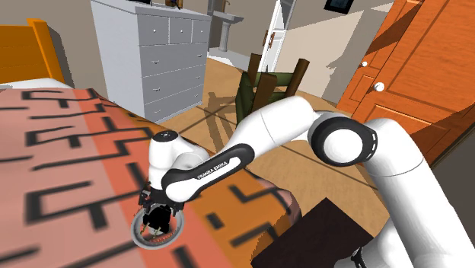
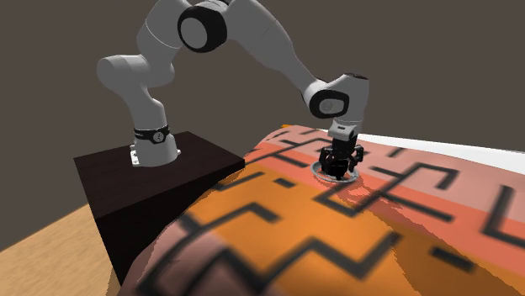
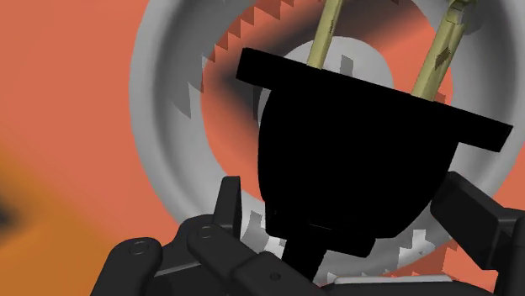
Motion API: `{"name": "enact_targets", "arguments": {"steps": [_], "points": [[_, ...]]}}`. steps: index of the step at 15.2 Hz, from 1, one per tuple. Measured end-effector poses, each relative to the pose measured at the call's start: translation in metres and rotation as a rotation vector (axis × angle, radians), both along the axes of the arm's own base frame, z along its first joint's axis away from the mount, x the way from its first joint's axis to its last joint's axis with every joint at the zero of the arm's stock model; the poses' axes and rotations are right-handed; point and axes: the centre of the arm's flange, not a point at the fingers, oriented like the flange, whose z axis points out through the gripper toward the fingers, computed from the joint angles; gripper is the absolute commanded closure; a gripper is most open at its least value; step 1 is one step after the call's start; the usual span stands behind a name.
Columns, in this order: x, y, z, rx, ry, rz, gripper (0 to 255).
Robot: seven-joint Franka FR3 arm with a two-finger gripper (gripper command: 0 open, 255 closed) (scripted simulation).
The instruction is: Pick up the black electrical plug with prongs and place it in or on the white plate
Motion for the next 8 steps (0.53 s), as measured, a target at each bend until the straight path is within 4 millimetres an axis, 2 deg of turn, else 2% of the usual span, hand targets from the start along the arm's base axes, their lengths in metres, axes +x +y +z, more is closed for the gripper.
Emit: {"name": "enact_targets", "arguments": {"steps": [5, 6, 8], "points": [[-0.0002, 0.0000, -0.0016, 0.000, 0.000, 0.000, 0], [-0.0002, 0.0000, -0.0016, 0.000, 0.000, 0.000, 255], [-0.0002, 0.0003, -0.0010, 0.001, -0.001, 0.000, 255]]}}
